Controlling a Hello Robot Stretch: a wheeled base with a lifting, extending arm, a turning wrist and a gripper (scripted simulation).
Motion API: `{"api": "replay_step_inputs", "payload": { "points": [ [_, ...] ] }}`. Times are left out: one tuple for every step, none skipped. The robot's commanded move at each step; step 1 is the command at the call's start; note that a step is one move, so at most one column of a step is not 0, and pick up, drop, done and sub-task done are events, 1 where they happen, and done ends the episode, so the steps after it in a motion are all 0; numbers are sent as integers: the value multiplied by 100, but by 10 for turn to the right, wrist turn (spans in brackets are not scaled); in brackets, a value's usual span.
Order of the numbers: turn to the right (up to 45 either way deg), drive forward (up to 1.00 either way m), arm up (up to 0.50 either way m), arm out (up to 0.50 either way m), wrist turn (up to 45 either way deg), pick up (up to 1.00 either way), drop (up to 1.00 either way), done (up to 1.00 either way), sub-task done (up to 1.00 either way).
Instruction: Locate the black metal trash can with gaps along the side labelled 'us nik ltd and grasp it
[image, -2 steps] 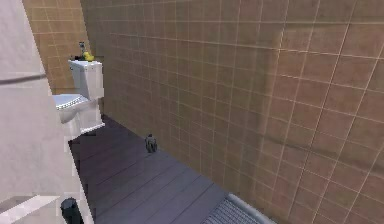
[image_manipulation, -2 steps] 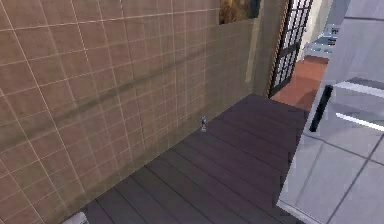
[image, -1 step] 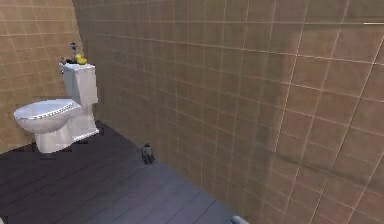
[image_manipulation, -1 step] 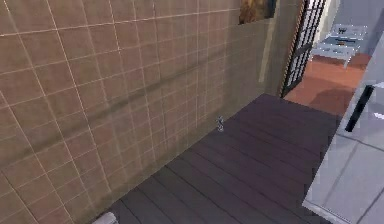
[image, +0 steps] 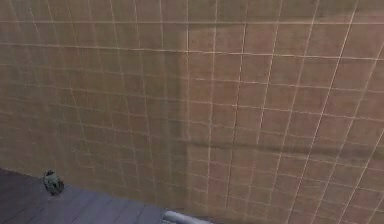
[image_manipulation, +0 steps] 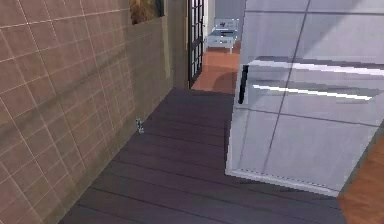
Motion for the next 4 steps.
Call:
{"api": "replay_step_inputs", "payload": {
  "points": [
    [0, 45, 0, 0, 0, 0, 0, 0, 0],
    [-450, 0, 0, 0, 0, 0, 0, 0, 0],
    [-180, 0, 0, 0, 0, 0, 0, 0, 0],
    [0, 80, 0, 0, 0, 0, 0, 0, 0]
  ]
}}
